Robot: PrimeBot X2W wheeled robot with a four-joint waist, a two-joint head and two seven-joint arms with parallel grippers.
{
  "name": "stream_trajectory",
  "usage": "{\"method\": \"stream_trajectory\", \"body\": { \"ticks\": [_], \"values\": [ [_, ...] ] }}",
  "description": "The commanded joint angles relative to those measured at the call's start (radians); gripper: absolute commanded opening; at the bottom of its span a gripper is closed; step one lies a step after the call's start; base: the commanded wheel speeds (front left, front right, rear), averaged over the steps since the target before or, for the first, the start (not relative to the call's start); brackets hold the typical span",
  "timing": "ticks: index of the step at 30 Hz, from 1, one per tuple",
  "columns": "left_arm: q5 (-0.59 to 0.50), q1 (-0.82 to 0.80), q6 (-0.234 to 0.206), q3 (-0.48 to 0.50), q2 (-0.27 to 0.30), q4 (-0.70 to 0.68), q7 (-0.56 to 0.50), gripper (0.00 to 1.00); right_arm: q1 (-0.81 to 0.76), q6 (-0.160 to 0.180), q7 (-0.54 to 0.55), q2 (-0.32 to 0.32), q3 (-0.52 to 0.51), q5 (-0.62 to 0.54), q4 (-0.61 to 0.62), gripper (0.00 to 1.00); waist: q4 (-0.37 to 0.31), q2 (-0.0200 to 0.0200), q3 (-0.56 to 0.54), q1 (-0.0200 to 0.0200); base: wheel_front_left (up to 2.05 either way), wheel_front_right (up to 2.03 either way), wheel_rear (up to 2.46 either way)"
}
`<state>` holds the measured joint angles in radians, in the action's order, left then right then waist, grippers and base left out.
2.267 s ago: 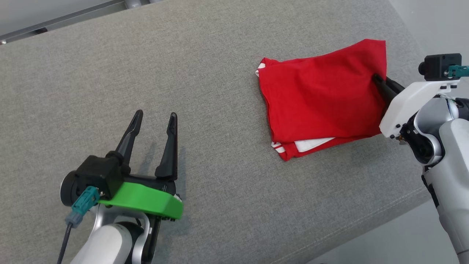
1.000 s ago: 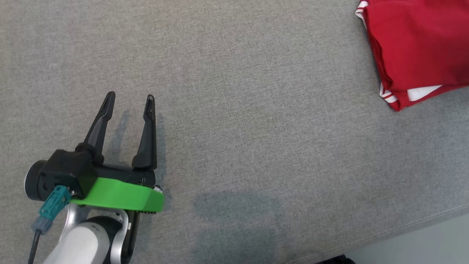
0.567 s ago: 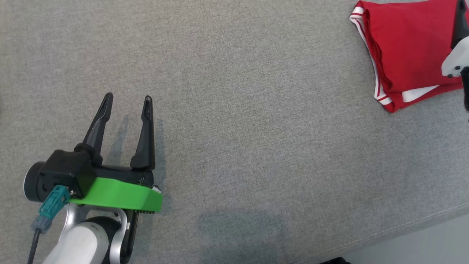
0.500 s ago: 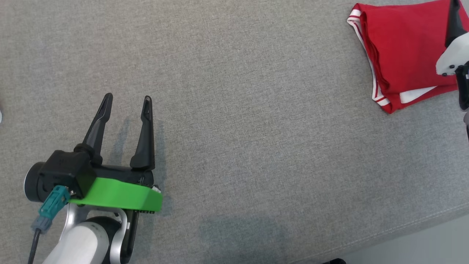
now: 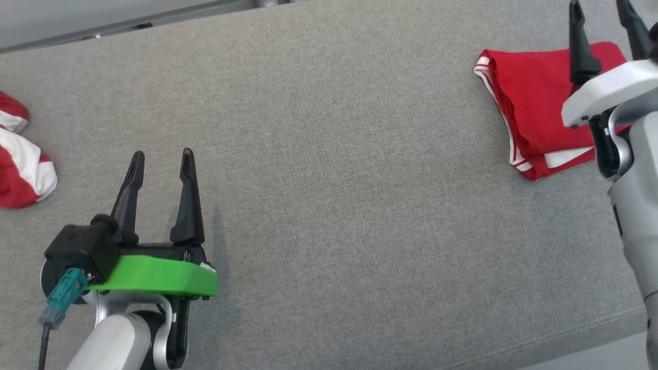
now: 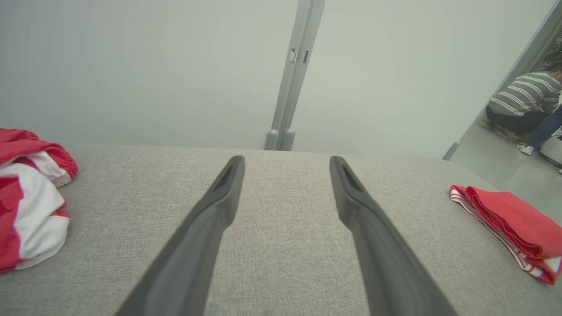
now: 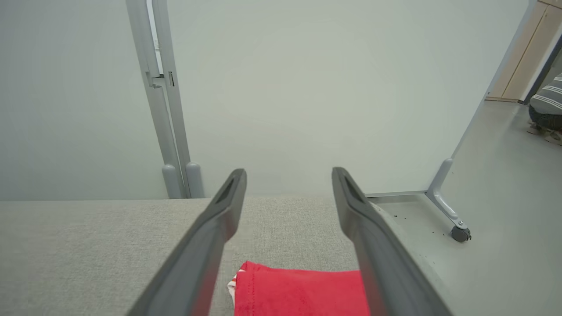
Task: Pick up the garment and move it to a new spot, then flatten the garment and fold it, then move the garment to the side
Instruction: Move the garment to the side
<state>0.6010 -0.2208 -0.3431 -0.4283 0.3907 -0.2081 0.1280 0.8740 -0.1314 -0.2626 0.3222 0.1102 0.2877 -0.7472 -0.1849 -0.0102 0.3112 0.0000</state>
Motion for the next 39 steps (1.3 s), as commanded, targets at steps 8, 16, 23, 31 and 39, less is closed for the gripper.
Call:
{"method": "stream_trajectory", "body": {
  "ticks": [8, 16, 23, 31, 39],
  "values": [
    [0.061, 0.075, 0.027, 0.049, -0.042, 0.111, 0.093, 1.00, -0.208, 0.001, 0.024, -0.086, -0.024, -0.038, 0.181, 1.00, 0.071, 0.0102, -0.158, 0.0000, 0.00, 0.00, 0.00],
    [0.066, 0.152, 0.051, 0.087, -0.070, 0.171, 0.130, 1.00, -0.469, 0.001, 0.096, -0.210, -0.094, -0.097, 0.447, 1.00, 0.099, 0.0102, -0.222, 0.0000, 0.00, 0.00, 0.00],
    [0.028, 0.208, 0.068, 0.104, -0.082, 0.211, 0.138, 1.00, -0.654, 0.001, 0.156, -0.255, -0.115, -0.131, 0.634, 1.00, 0.119, 0.0102, -0.241, 0.0000, 0.00, 0.00, 0.00],
    [-0.031, 0.270, 0.089, 0.154, -0.123, 0.202, 0.137, 1.00, -0.782, 0.001, 0.197, -0.270, -0.111, -0.108, 0.778, 1.00, 0.136, 0.0102, -0.247, 0.0000, 0.00, 0.00, 0.00],
    [-0.074, 0.268, 0.122, 0.170, -0.146, 0.203, 0.138, 1.00, -0.814, 0.001, 0.208, -0.271, -0.108, -0.096, 0.789, 1.00, 0.145, 0.0102, -0.241, 0.0000, 0.00, 0.00, 0.00]
  ]
}}
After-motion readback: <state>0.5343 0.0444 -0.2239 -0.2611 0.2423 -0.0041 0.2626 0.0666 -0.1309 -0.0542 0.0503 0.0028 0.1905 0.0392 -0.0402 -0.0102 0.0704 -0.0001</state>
